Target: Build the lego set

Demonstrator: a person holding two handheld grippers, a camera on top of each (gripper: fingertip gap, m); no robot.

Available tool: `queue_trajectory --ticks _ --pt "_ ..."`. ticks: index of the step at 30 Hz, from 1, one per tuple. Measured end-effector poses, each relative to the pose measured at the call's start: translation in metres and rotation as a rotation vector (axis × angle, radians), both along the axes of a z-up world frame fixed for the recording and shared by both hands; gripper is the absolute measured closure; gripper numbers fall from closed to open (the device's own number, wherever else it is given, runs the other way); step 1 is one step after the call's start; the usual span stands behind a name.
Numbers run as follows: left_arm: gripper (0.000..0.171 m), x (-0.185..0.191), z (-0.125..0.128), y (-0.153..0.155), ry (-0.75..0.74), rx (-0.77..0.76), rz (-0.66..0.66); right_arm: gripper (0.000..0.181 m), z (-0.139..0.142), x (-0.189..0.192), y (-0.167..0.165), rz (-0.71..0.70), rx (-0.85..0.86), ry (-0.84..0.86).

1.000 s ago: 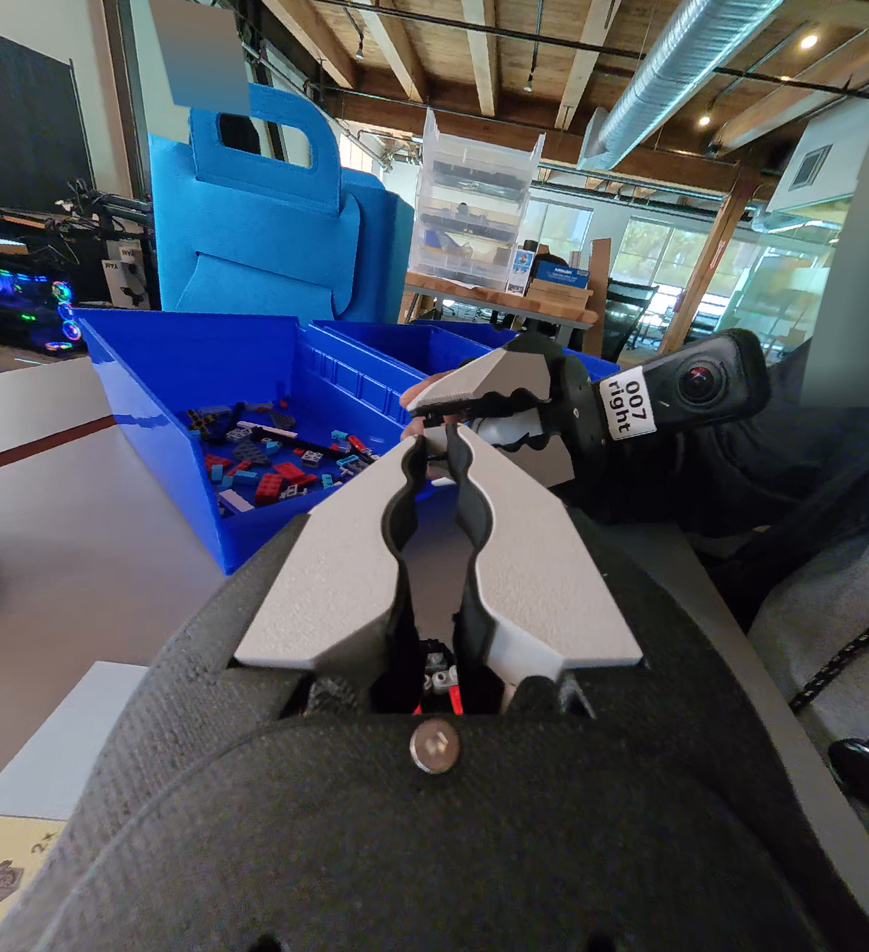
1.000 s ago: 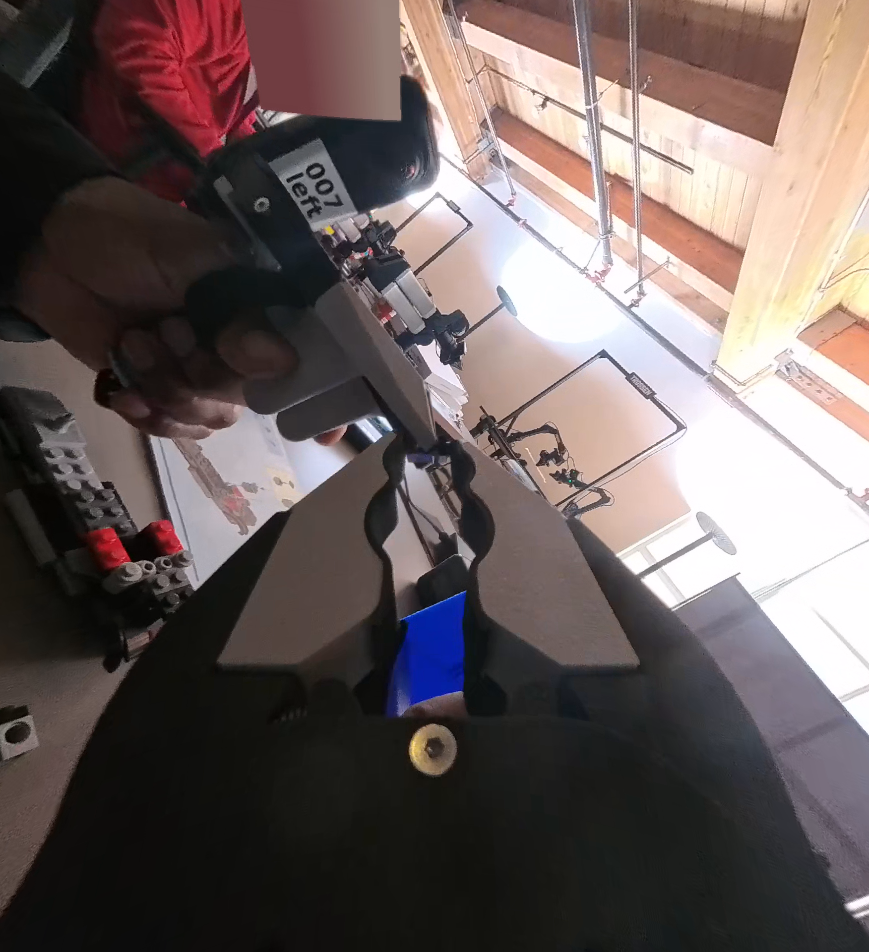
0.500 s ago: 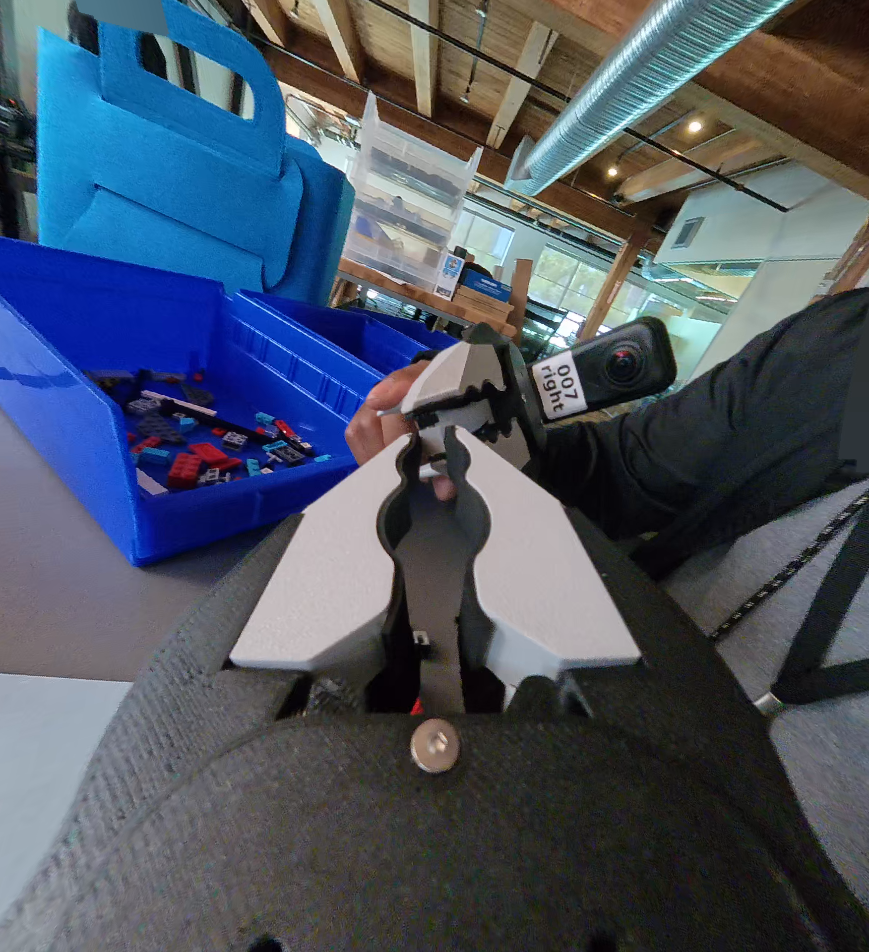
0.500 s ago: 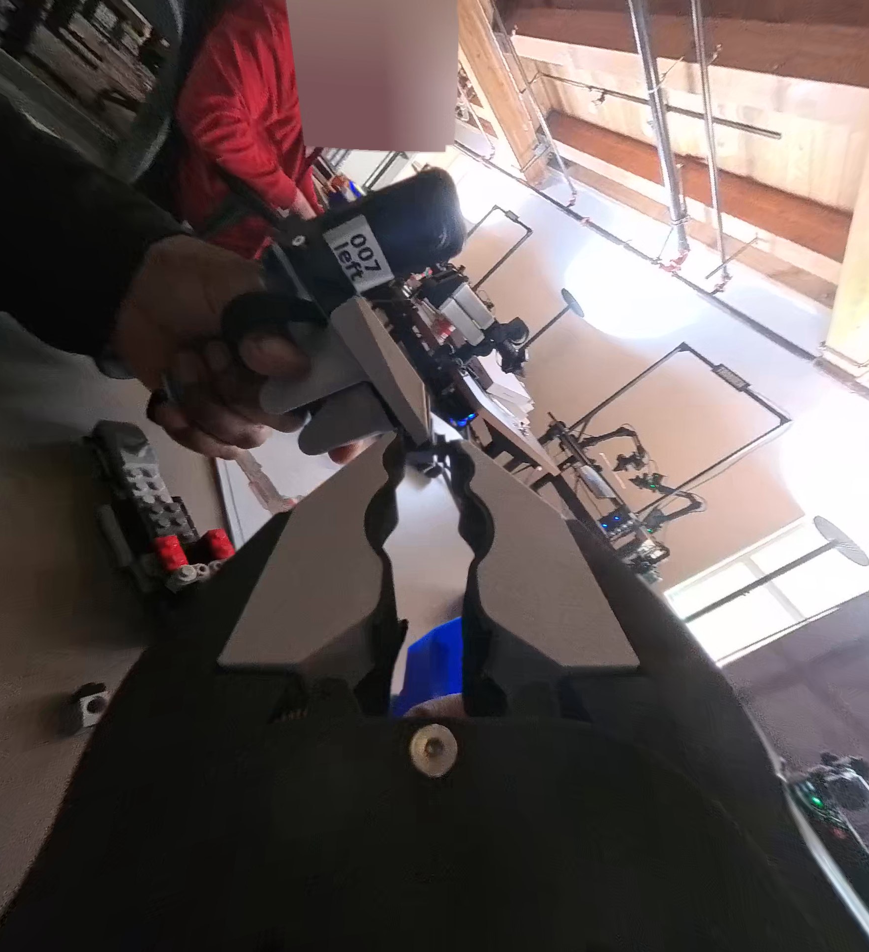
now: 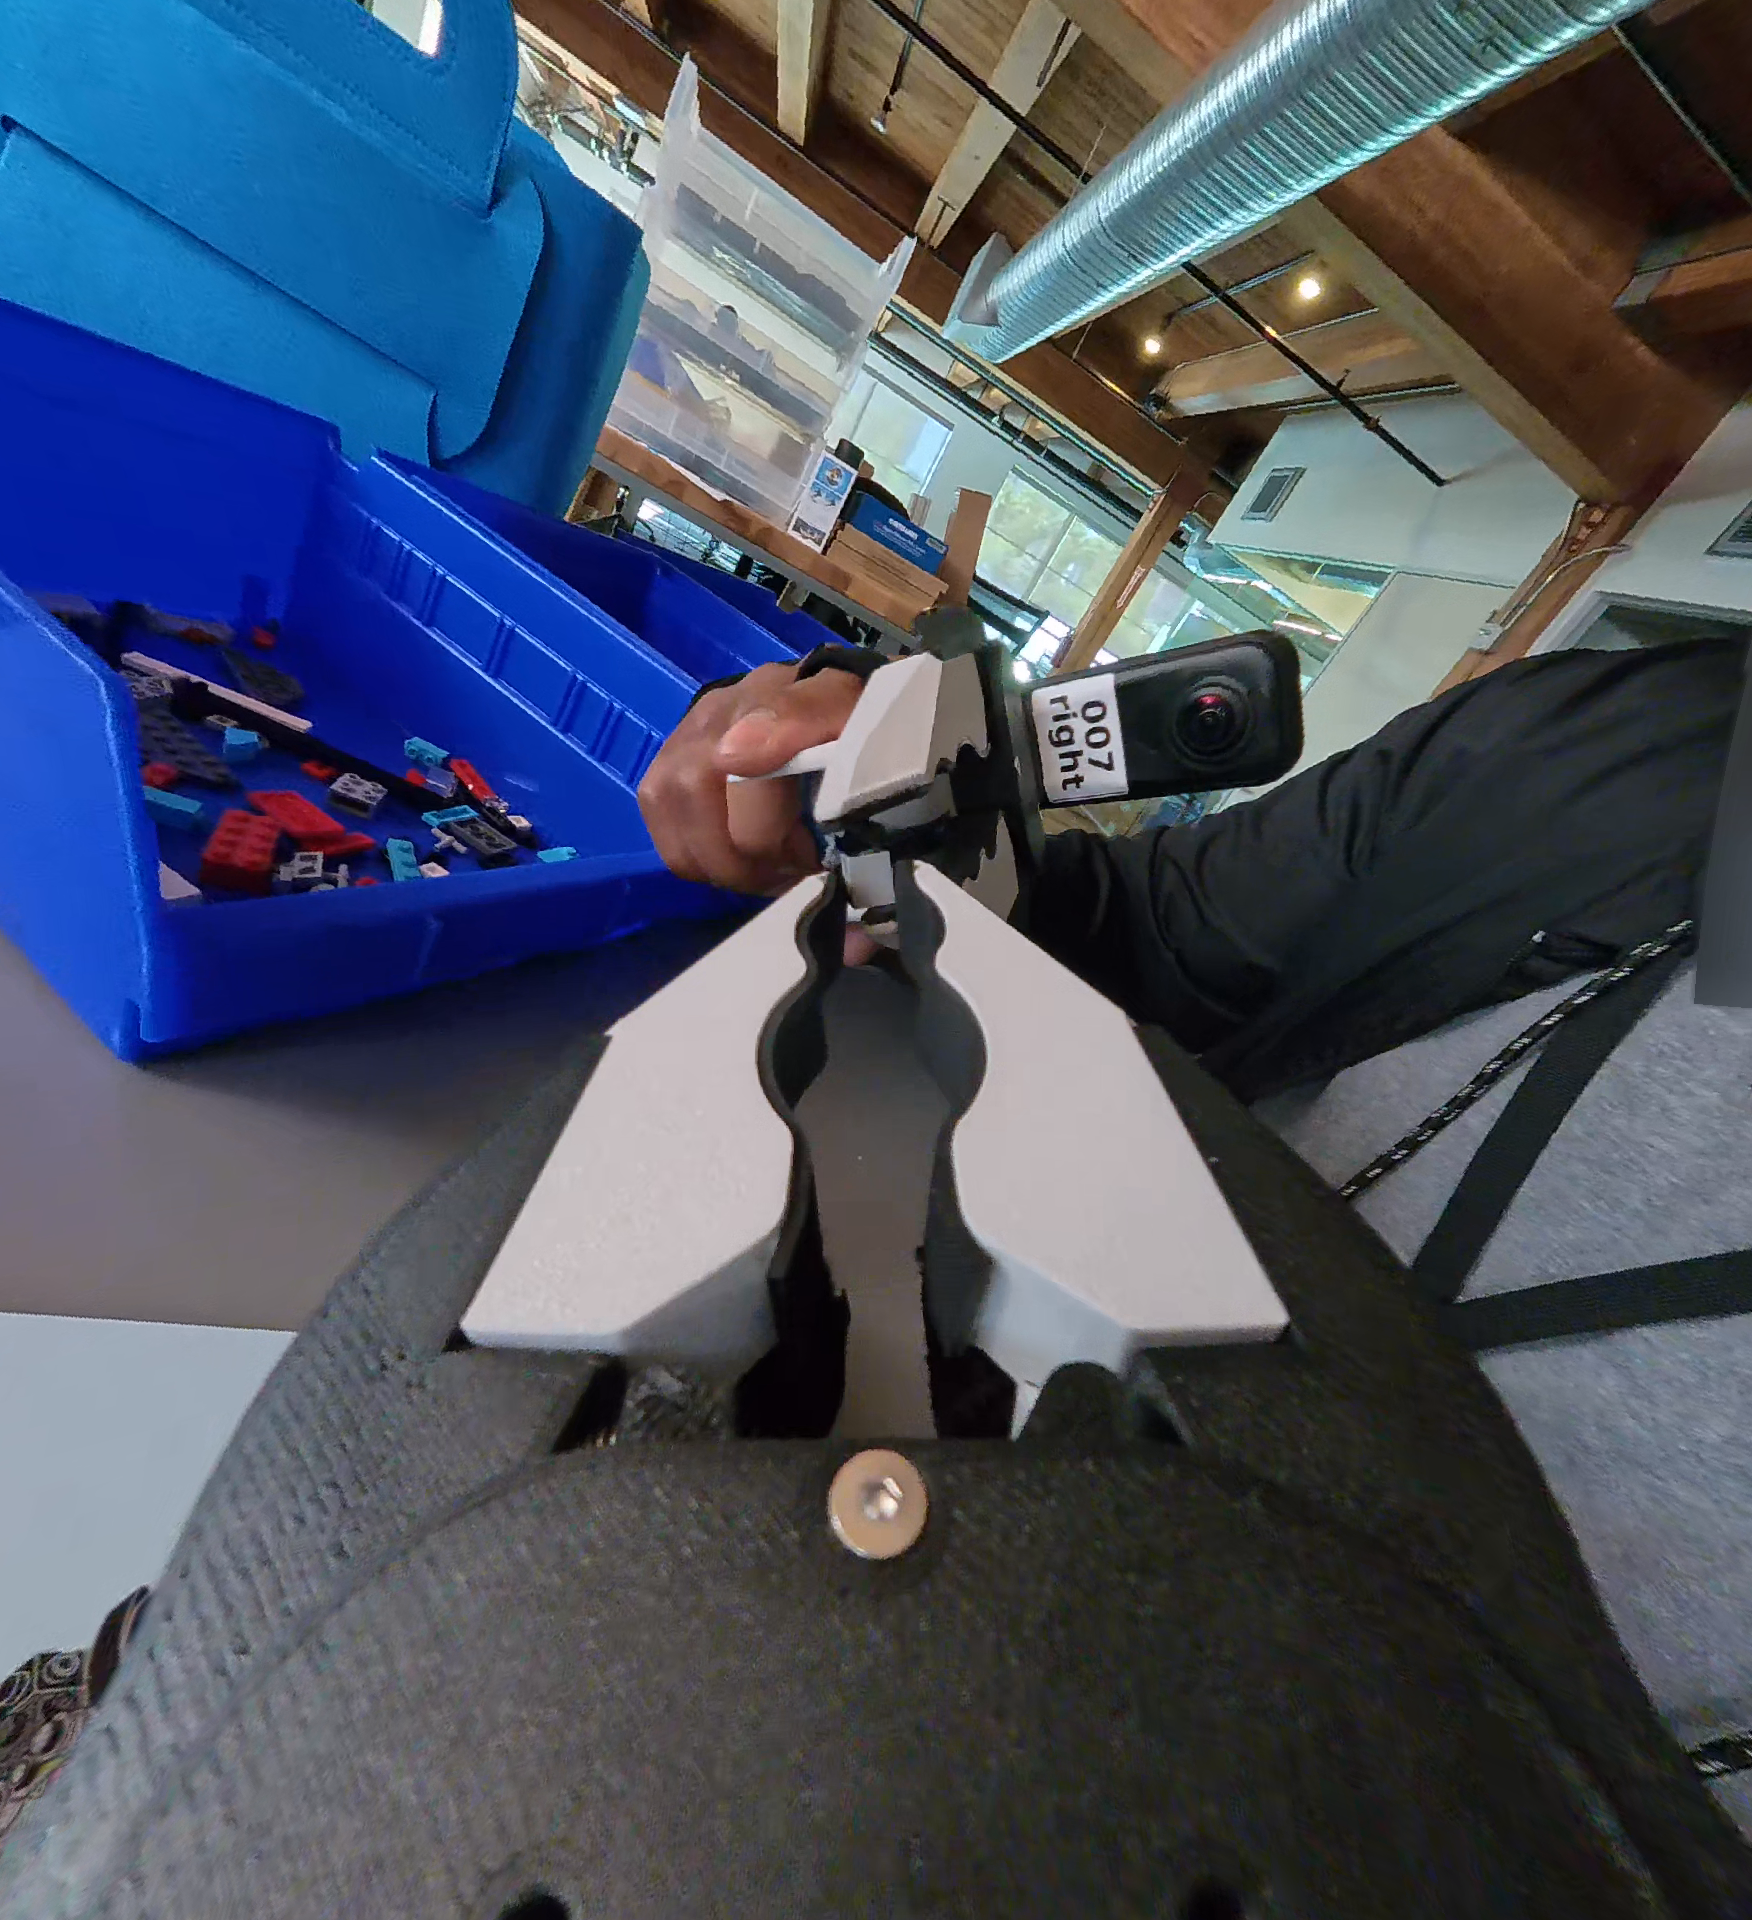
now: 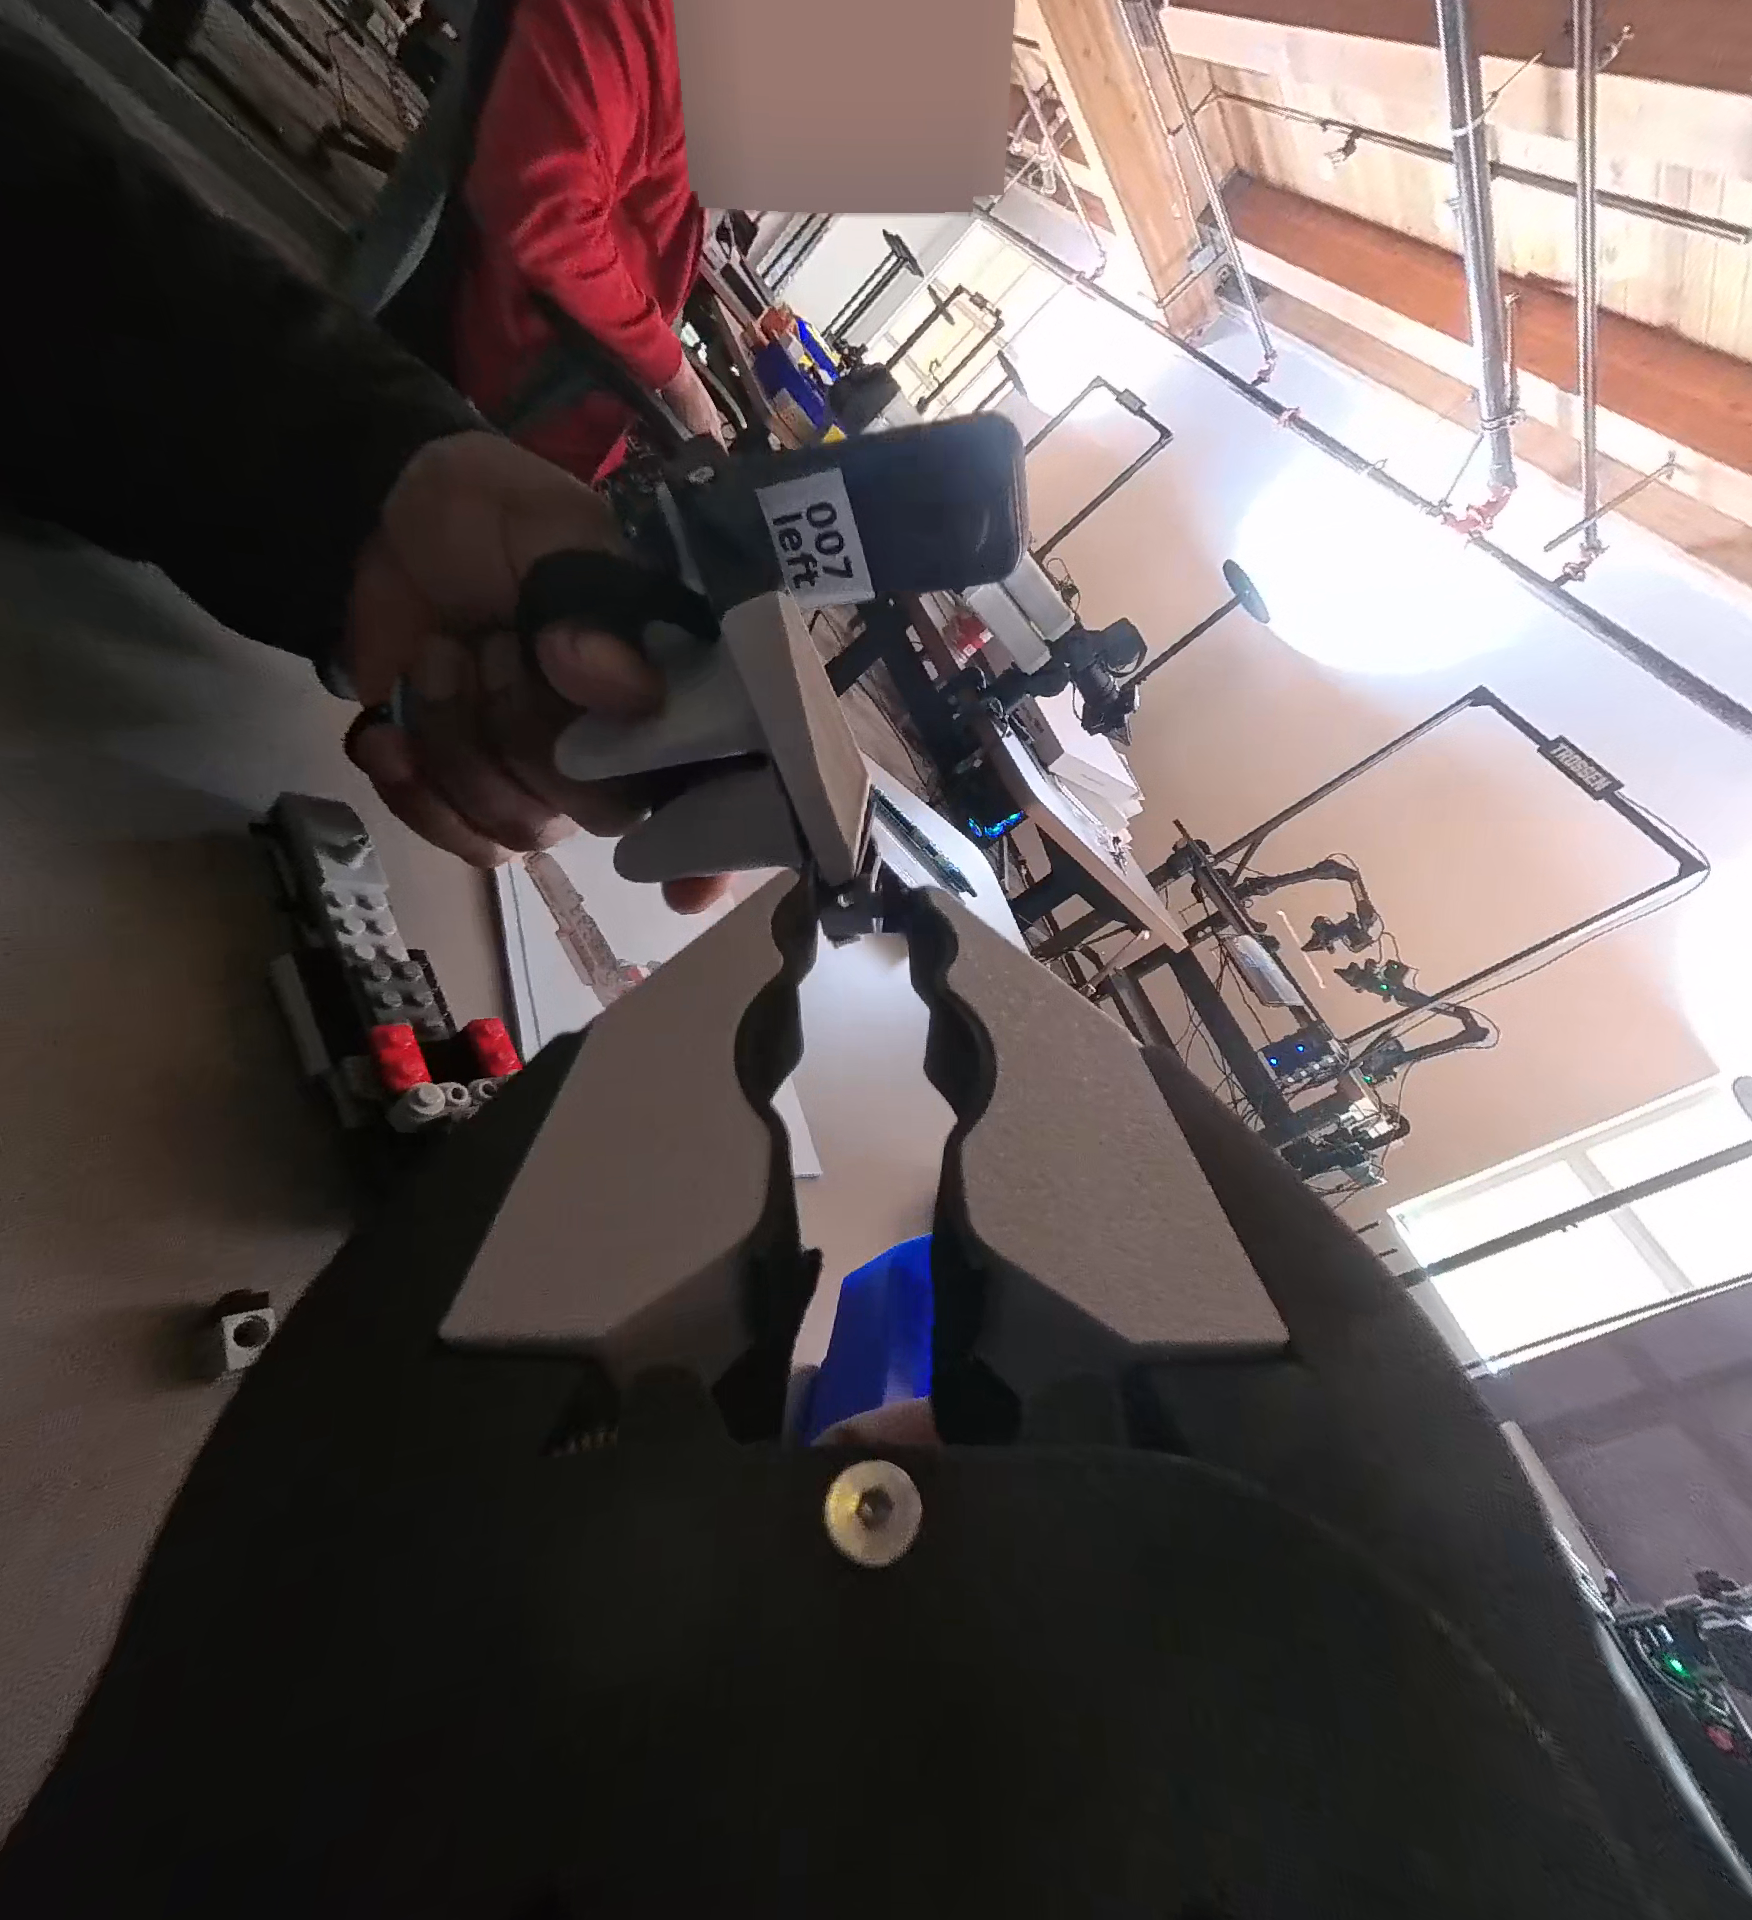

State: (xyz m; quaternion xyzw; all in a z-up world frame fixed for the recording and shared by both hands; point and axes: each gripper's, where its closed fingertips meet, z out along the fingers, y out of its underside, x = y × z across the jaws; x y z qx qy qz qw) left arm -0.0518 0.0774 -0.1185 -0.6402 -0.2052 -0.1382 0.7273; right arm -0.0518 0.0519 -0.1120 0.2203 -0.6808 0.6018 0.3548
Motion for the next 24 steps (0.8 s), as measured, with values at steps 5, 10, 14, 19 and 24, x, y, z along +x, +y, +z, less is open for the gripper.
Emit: queue_trajectory --ticks 5,10,14,19,24 --pt "0.163 -0.0009 0.0029 0.0000 0.001 0.033 0.009 0.164 0.0034 -0.0004 0.0001 -0.013 -0.011 0.014" --pt "0.163 -0.0044 0.0058 -0.0006 0.011 0.061 0.040 0.164 0.0069 -0.0031 0.0001 -0.044 -0.035 0.035" --pt "0.163 -0.0057 0.0070 -0.0012 0.022 0.063 0.057 0.164 0.0082 -0.0045 -0.0003 -0.060 -0.047 0.050" --pt "0.163 -0.0059 0.0072 -0.0011 0.046 0.047 0.070 0.164 0.0086 -0.0043 -0.0005 -0.045 -0.054 0.014" --pt "0.163 -0.0058 0.0060 -0.0014 0.065 0.027 0.078 0.165 0.0073 -0.0040 -0.0013 -0.032 -0.050 -0.020"
